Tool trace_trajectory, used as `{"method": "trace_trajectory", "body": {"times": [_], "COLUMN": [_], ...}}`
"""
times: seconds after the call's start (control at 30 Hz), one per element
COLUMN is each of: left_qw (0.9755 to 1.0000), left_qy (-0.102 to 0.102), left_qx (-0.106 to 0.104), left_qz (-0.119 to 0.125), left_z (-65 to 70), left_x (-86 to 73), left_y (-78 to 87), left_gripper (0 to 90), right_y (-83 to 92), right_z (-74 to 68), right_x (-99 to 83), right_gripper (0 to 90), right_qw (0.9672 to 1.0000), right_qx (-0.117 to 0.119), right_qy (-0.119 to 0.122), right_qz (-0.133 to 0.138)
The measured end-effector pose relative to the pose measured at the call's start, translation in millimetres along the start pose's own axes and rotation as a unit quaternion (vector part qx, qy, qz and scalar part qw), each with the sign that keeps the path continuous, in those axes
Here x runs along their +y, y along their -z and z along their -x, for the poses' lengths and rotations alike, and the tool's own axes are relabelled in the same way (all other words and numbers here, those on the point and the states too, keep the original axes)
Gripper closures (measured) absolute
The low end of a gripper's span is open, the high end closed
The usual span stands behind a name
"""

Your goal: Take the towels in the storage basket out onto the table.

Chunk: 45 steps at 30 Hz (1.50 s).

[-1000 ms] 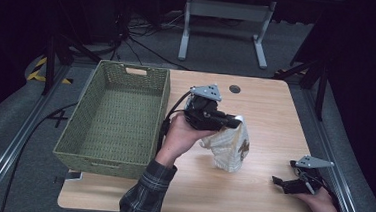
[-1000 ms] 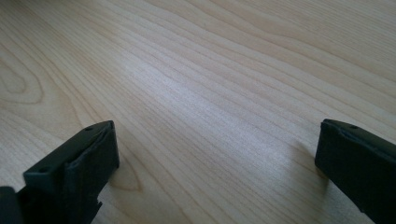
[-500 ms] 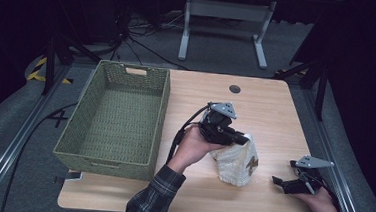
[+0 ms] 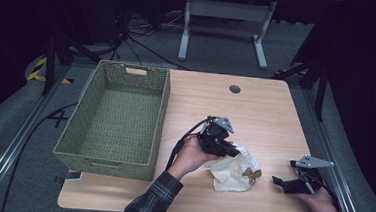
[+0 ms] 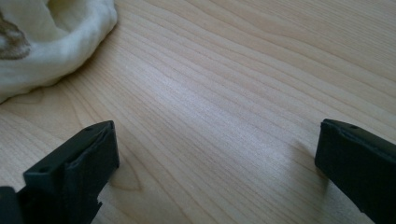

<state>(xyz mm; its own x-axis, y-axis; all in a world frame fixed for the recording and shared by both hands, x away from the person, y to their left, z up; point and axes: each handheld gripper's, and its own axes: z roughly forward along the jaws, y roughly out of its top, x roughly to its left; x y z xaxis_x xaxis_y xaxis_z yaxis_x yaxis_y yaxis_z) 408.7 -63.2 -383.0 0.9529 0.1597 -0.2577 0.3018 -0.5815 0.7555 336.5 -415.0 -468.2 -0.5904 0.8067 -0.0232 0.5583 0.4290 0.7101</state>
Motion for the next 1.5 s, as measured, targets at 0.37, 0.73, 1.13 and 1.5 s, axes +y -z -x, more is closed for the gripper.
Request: {"method": "trace_trajectory", "body": {"times": [0.37, 0.73, 1.13, 1.5], "left_qw": [0.9974, 0.9897, 0.9957, 0.9986], "left_qy": [0.004, -0.003, 0.036, 0.029], "left_qx": [0.033, 0.095, 0.080, 0.035], "left_qz": [-0.063, -0.107, -0.032, -0.028], "left_z": [-18.9, -31.8, -18.2, 18.6], "left_x": [-28.0, -39.6, -37.3, -45.9], "left_y": [-26.4, -40.0, -4.9, -6.0], "left_gripper": [84.9, 84.1, 54.9, 89.7], "right_y": [0.0, -0.1, 5.5, 11.4], "right_z": [-0.1, -0.2, 2.0, -8.0], "right_x": [-0.1, -0.1, 7.6, 25.6], "right_gripper": [0.0, 0.0, 16.8, 62.1], "right_qw": [1.0000, 1.0000, 0.9990, 0.9961], "right_qx": [-0.001, -0.001, 0.045, 0.083], "right_qy": [0.001, 0.000, -0.003, 0.014], "right_qz": [0.000, 0.000, -0.001, 0.027]}}
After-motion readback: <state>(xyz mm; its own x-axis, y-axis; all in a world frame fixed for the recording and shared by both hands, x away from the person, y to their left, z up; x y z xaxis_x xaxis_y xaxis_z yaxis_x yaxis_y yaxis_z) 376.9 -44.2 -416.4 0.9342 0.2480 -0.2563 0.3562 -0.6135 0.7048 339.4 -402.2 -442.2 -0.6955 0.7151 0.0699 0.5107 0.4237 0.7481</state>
